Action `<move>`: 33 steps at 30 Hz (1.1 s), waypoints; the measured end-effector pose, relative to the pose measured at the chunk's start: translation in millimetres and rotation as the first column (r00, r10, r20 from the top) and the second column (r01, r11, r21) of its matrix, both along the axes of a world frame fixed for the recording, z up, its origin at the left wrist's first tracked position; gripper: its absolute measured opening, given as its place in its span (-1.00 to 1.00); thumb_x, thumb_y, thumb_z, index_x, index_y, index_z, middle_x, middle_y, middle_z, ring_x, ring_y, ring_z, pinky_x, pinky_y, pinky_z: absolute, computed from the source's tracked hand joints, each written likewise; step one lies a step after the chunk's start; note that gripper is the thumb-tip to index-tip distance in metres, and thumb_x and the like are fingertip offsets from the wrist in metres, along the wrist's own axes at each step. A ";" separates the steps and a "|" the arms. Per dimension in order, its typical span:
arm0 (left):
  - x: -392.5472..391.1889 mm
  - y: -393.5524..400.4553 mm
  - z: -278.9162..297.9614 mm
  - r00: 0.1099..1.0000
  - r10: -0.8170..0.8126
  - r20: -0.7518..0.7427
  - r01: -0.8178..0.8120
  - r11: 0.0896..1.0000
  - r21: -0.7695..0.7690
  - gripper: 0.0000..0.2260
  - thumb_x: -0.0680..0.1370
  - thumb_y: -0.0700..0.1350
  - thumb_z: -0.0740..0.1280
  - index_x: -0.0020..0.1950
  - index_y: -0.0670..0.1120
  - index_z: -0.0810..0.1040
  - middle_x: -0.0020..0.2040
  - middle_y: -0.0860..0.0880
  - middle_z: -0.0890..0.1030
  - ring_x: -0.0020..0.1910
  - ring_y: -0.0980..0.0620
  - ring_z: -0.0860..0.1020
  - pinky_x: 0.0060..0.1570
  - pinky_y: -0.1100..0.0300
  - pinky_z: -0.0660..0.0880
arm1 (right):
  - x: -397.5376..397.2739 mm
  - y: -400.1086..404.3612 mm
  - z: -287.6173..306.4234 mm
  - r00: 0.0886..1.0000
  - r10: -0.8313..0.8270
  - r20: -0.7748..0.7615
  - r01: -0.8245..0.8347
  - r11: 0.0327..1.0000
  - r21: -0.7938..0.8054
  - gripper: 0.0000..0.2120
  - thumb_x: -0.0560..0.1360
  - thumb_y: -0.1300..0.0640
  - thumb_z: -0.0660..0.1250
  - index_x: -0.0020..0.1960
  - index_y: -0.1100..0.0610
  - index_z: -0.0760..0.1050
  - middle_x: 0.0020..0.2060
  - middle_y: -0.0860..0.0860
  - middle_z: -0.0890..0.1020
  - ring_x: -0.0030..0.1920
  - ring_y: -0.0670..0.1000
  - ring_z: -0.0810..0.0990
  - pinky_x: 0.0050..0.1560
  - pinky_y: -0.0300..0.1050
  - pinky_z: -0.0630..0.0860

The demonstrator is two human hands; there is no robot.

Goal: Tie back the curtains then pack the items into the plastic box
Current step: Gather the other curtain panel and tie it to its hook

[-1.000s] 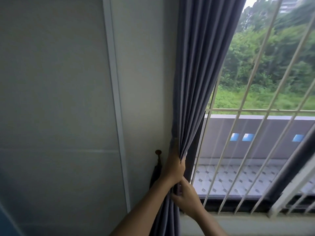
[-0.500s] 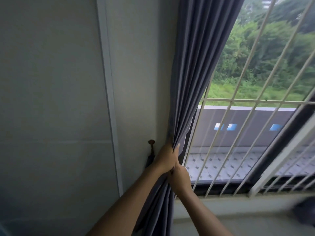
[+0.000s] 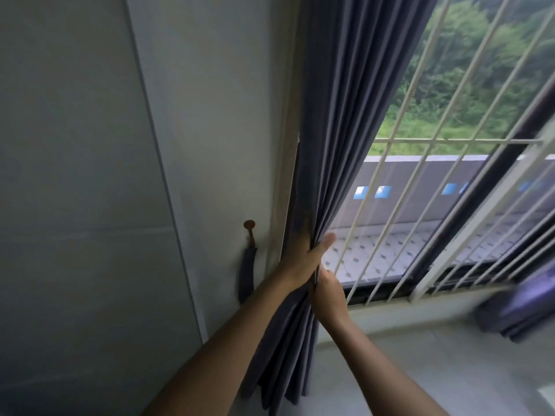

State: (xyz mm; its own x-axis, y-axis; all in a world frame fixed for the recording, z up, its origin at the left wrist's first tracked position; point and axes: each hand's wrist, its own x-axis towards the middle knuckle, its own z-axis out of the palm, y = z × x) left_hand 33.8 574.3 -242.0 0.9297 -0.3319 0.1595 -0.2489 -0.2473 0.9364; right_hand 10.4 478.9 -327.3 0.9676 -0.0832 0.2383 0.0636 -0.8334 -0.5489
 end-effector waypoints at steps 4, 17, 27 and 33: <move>-7.9 1.4 -29.2 0.994 0.007 -0.105 -0.021 0.991 -0.133 -0.45 0.61 0.21 -0.03 0.56 0.06 0.00 0.53 0.14 0.13 0.48 0.23 0.11 0.43 0.29 0.06 | 0.1 -14.2 -5.2 0.997 -0.056 -0.054 0.060 0.995 0.079 -0.85 0.52 0.30 0.16 -0.12 0.19 0.49 -0.26 0.05 0.55 -0.26 0.11 0.51 -0.35 -0.13 0.32; 35.4 -15.1 -71.2 0.959 0.229 -0.165 -0.224 0.973 0.048 -0.46 0.64 -0.13 0.15 0.56 0.02 -0.03 0.52 0.04 0.19 0.47 0.08 0.23 0.39 0.23 0.21 | 21.6 -55.3 -8.6 0.970 0.166 -0.179 -0.156 0.986 0.064 -0.78 0.54 0.24 0.10 0.09 0.20 0.48 -0.03 0.13 0.59 -0.01 0.21 0.55 -0.20 -0.13 0.26; 44.0 -35.2 -72.8 0.917 0.351 -0.190 -0.345 0.936 0.065 -0.50 0.65 -0.11 0.15 0.54 0.11 0.05 0.46 0.01 0.34 0.38 0.11 0.36 0.27 0.29 0.32 | 29.6 -74.8 -28.1 0.979 0.185 -0.089 -0.176 0.979 0.102 -0.70 0.58 0.23 0.11 0.29 0.16 0.41 0.01 0.10 0.62 -0.03 0.22 0.58 -0.23 -0.08 0.32; 38.3 -34.5 -73.9 0.884 0.440 -0.157 -0.435 0.898 0.068 -0.52 0.64 -0.19 0.16 0.53 0.06 0.15 0.44 0.06 0.36 0.41 0.11 0.34 0.17 0.46 0.33 | 31.5 -88.3 -31.1 0.959 0.272 -0.082 -0.264 0.959 0.098 -0.74 0.55 0.30 0.12 0.18 0.22 0.48 -0.02 0.12 0.63 -0.07 0.21 0.58 -0.25 -0.12 0.30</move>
